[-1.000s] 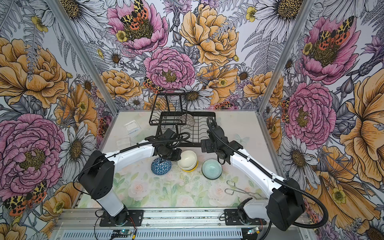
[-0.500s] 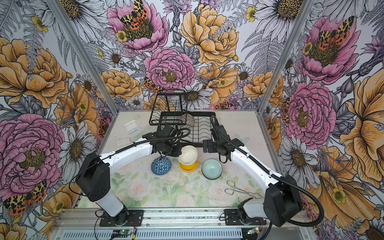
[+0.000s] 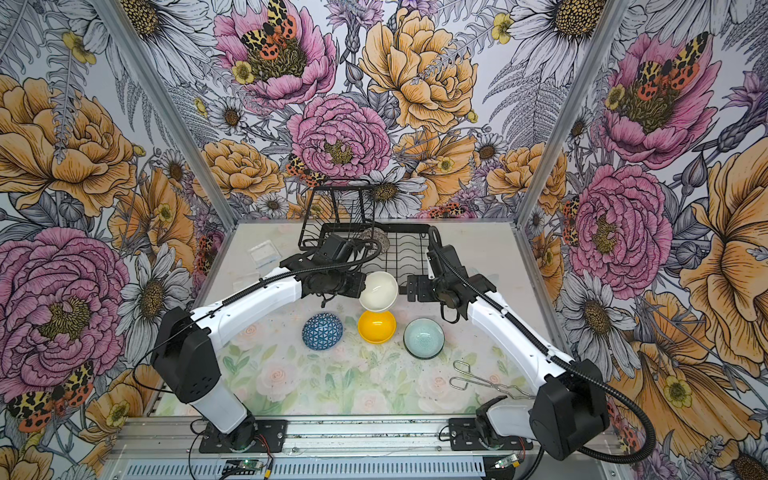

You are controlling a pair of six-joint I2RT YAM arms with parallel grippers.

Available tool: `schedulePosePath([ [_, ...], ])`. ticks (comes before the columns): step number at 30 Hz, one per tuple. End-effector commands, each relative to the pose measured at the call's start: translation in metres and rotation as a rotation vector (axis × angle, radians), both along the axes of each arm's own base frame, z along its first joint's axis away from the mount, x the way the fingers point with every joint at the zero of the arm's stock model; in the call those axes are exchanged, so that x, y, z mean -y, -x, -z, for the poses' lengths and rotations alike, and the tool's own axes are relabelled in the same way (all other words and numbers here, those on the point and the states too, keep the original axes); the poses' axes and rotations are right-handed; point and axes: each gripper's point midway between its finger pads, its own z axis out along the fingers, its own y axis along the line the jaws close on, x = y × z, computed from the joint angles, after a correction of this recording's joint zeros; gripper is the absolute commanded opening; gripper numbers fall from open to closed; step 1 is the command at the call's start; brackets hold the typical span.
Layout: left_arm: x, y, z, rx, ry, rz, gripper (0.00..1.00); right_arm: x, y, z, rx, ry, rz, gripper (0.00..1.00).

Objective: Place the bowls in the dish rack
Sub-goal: 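Bring the right gripper to the white bowl's rim beside the left gripper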

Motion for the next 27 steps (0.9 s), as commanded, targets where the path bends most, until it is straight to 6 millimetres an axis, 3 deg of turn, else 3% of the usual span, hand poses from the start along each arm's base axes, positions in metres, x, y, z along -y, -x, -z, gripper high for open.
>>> schedulePosePath([
  [1,0.004,-0.014,-0.029,0.089,0.038,-0.006,0.0,-0.005,-0.001,-0.033,0.07,-0.063,-0.017,0.98],
  [11,0.016,-0.011,-0.04,0.121,0.043,0.021,0.0,-0.025,0.005,-0.069,0.13,-0.175,-0.096,0.87],
  [18,0.036,-0.003,-0.048,0.131,0.066,0.064,0.0,-0.028,0.005,-0.059,0.102,-0.173,-0.087,0.75],
  [24,0.04,-0.003,-0.048,0.132,0.068,0.071,0.0,-0.03,0.008,-0.065,0.116,-0.181,-0.096,0.58],
  [27,0.042,-0.004,-0.048,0.132,0.069,0.076,0.0,-0.032,0.009,-0.061,0.1,-0.187,-0.095,0.56],
])
